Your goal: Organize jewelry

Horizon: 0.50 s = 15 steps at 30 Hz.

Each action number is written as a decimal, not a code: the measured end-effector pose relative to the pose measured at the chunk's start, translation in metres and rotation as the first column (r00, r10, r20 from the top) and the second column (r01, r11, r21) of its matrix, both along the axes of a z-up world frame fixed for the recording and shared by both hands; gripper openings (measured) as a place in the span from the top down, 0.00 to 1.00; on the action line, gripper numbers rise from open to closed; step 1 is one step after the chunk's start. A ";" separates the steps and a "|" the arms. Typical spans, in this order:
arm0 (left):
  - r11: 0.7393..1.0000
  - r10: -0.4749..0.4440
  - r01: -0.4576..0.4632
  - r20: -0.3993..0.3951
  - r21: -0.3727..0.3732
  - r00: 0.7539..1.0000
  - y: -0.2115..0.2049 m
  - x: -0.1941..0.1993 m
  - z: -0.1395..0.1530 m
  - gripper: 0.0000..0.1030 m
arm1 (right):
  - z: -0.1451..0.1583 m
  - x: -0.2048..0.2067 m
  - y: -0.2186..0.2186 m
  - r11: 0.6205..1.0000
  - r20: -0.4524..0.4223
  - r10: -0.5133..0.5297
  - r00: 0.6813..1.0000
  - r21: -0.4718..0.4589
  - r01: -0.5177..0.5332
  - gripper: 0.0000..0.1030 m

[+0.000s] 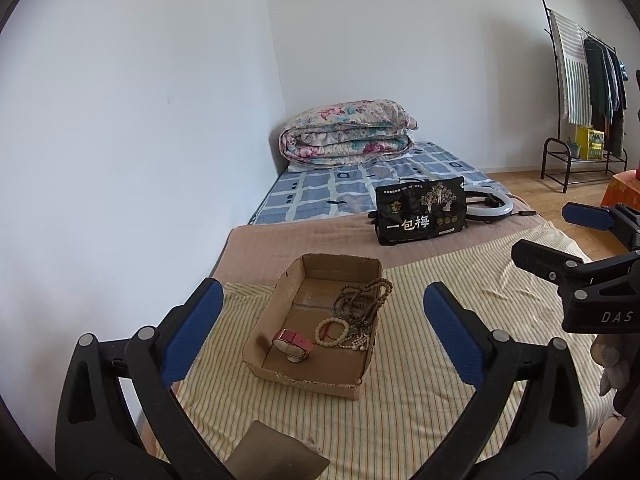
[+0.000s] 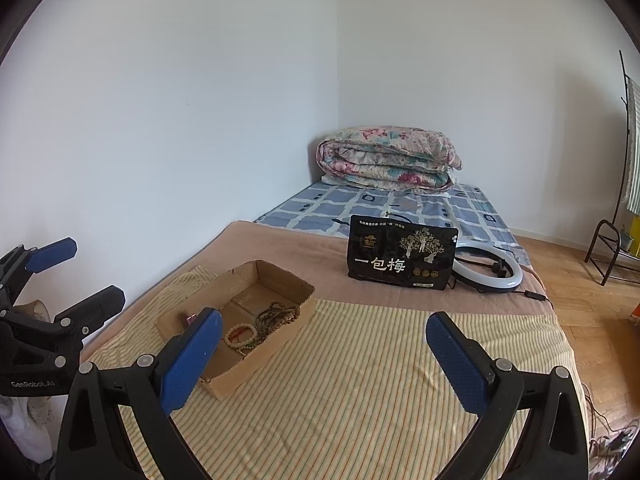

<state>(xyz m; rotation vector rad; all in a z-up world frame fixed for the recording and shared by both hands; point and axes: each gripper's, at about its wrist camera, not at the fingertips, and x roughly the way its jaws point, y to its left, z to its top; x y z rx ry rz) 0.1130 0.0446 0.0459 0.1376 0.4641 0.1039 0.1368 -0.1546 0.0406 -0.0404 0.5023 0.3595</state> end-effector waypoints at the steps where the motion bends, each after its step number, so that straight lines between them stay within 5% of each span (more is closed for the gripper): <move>1: 1.000 0.000 0.000 0.000 0.002 1.000 0.000 0.000 0.000 0.01 | 0.000 0.000 0.000 1.000 0.000 0.000 1.000 -0.002 0.000 0.00; 15: 1.000 0.006 -0.006 0.001 -0.003 1.000 0.000 -0.001 -0.001 0.01 | -0.007 0.004 0.001 1.000 -0.014 0.011 1.000 -0.010 -0.011 0.00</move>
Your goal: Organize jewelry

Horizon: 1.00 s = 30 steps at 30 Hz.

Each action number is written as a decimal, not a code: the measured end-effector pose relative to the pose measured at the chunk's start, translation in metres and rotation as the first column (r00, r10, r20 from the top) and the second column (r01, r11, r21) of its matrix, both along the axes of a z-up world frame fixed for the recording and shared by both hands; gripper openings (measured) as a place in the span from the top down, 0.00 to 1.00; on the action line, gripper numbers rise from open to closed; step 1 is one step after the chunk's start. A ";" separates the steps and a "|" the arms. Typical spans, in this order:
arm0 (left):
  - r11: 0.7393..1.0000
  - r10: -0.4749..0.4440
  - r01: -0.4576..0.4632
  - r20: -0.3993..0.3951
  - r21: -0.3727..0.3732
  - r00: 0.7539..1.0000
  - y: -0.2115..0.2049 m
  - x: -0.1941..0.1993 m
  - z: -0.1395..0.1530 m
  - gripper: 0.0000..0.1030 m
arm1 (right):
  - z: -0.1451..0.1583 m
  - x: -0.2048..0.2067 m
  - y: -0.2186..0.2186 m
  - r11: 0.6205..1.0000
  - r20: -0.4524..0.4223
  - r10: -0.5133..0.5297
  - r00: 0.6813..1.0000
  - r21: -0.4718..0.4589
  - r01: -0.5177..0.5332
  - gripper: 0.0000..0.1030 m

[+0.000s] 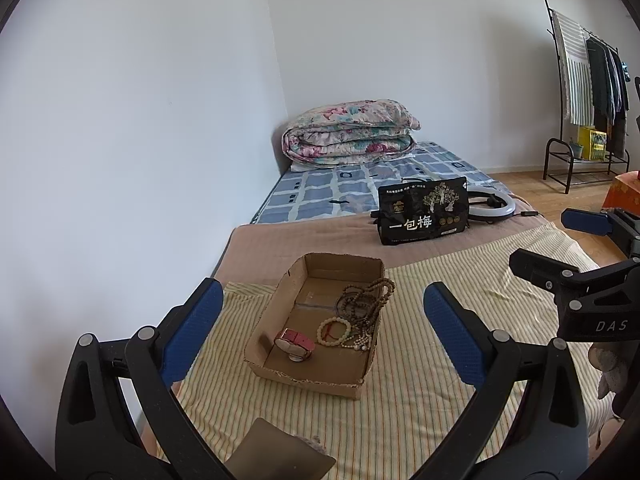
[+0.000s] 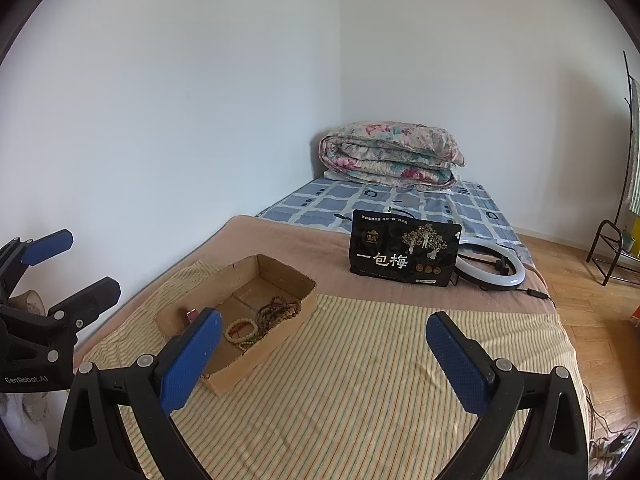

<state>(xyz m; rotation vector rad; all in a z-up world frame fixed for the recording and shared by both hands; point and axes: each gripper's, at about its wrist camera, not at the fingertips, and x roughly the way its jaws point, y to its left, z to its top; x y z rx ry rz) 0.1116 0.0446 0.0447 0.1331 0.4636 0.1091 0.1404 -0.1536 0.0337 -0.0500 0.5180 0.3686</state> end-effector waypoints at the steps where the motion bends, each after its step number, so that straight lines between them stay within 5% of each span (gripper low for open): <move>1: 1.000 0.002 -0.002 0.000 -0.001 1.000 -0.001 -0.001 0.000 0.01 | -0.001 0.001 0.001 1.000 -0.001 0.002 1.000 -0.002 -0.002 0.00; 30: 1.000 0.009 -0.009 0.000 -0.004 1.000 0.005 -0.001 0.000 0.01 | -0.002 -0.001 0.005 1.000 -0.001 0.017 1.000 -0.025 -0.017 0.00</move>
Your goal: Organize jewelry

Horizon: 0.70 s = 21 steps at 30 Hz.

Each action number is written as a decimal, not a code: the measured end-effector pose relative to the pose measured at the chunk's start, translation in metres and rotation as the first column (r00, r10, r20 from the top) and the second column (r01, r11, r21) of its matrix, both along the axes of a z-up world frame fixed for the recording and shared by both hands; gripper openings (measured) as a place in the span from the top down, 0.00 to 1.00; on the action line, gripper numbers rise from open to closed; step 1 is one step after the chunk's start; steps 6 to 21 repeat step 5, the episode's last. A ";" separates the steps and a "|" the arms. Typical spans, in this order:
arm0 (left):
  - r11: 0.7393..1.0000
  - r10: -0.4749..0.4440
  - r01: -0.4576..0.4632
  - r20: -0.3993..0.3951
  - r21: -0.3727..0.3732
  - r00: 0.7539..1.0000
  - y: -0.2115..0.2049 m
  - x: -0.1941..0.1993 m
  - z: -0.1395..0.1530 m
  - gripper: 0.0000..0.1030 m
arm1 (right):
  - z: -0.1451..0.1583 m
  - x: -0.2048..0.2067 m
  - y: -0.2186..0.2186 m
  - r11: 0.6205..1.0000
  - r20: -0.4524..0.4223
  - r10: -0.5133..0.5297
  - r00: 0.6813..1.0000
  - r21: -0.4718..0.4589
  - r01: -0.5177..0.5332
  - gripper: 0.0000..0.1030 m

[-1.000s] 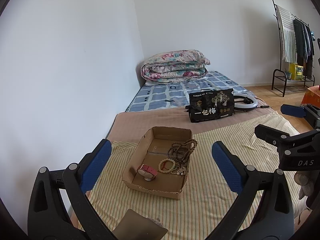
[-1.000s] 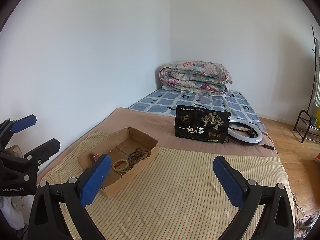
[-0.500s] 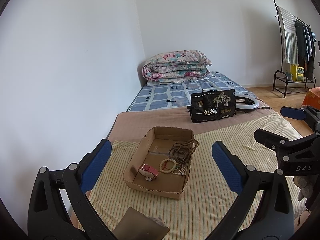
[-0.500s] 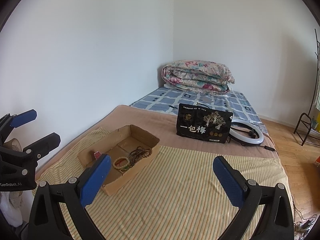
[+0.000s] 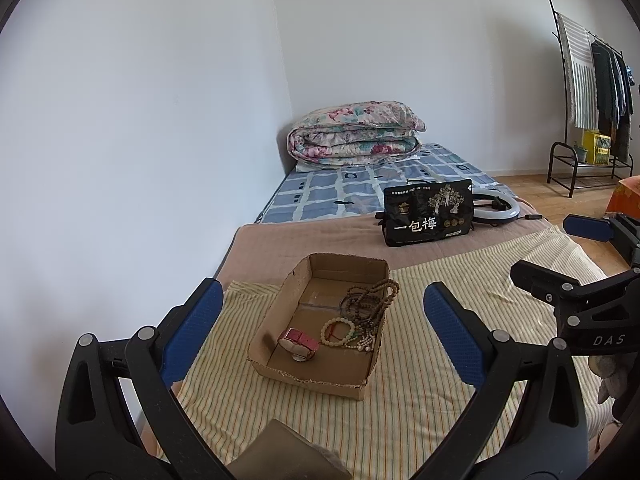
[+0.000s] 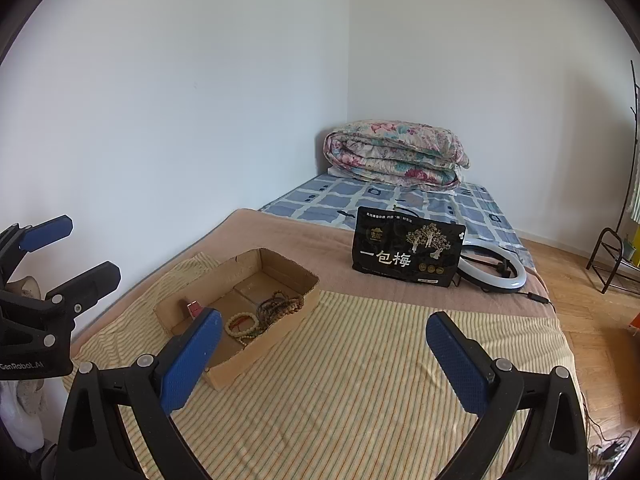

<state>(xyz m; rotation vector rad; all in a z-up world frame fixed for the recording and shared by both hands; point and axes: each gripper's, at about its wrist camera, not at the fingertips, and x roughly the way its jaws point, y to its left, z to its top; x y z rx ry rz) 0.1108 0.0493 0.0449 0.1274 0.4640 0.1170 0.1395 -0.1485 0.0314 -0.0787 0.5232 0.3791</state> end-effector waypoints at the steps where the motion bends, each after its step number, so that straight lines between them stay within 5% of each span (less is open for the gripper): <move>1: 1.000 0.001 -0.001 0.002 -0.003 1.000 0.000 -0.001 0.000 0.01 | 0.000 0.000 0.000 1.000 0.000 0.001 1.000 -0.002 -0.001 0.00; 21: 1.000 0.007 -0.007 0.001 -0.005 1.000 0.005 0.001 0.002 0.01 | 0.000 0.000 0.000 1.000 0.001 0.001 1.000 -0.004 -0.001 0.00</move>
